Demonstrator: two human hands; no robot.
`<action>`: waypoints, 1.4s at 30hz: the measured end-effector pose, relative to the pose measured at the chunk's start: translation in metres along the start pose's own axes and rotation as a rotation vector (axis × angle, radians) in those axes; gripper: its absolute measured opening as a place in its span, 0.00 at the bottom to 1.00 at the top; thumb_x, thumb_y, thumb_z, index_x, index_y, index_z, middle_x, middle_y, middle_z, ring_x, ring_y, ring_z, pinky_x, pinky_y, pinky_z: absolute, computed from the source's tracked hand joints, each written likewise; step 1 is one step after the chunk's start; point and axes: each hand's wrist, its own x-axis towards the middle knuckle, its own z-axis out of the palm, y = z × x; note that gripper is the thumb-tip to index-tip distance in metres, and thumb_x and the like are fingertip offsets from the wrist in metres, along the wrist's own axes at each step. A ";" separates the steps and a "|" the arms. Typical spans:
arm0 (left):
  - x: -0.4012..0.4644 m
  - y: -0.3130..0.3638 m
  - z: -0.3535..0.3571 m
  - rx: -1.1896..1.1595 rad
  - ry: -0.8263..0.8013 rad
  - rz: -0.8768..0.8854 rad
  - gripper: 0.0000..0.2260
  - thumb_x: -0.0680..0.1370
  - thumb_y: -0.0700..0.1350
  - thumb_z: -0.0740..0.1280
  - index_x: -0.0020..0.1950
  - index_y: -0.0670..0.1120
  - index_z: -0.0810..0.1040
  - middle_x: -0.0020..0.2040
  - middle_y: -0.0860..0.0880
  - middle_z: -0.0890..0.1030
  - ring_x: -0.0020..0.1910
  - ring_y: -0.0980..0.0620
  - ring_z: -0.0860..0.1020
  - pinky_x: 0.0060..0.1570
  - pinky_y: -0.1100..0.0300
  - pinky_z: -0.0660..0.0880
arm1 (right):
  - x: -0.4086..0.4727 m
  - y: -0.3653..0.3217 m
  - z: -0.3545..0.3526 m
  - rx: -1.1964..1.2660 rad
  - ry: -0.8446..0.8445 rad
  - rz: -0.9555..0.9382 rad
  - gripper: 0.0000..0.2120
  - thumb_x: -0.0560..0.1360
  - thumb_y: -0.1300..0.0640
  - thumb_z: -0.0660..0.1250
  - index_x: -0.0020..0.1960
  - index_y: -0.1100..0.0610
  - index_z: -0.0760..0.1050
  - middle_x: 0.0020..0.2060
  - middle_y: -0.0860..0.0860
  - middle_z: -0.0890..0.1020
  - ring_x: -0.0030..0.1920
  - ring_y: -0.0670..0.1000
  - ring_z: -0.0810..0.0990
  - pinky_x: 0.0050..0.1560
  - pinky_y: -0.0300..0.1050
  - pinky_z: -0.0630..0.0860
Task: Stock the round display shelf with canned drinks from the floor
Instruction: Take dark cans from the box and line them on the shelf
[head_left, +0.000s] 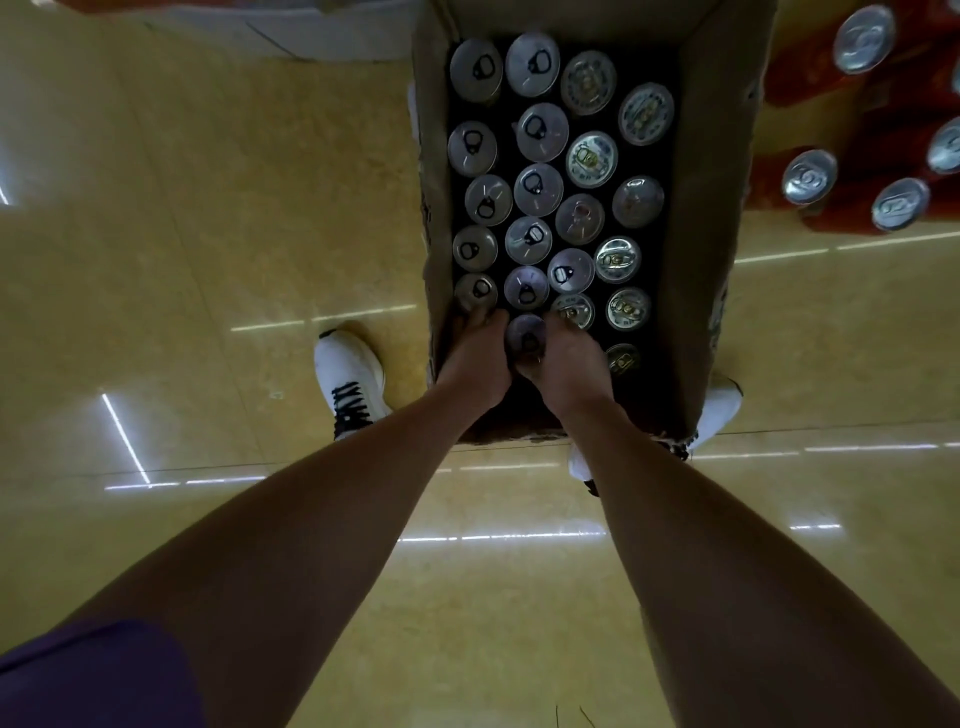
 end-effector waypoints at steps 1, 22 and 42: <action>-0.001 0.002 -0.005 -0.007 -0.023 0.004 0.13 0.72 0.39 0.68 0.54 0.49 0.72 0.63 0.46 0.72 0.61 0.42 0.72 0.59 0.52 0.72 | -0.004 -0.001 -0.005 0.019 0.004 -0.003 0.22 0.70 0.52 0.75 0.58 0.59 0.71 0.48 0.59 0.82 0.48 0.62 0.81 0.43 0.49 0.76; -0.176 0.138 -0.256 -0.037 -0.167 0.202 0.29 0.72 0.41 0.74 0.71 0.44 0.67 0.62 0.44 0.77 0.55 0.45 0.78 0.44 0.58 0.71 | -0.192 -0.135 -0.266 0.046 0.077 -0.123 0.26 0.64 0.43 0.77 0.52 0.58 0.74 0.46 0.56 0.82 0.46 0.57 0.80 0.38 0.44 0.70; -0.425 0.255 -0.580 -0.100 0.102 0.665 0.37 0.65 0.49 0.81 0.71 0.49 0.69 0.63 0.48 0.78 0.59 0.47 0.78 0.60 0.46 0.75 | -0.468 -0.366 -0.547 -0.073 0.425 -0.280 0.20 0.64 0.40 0.75 0.31 0.58 0.78 0.23 0.49 0.79 0.26 0.47 0.78 0.26 0.41 0.71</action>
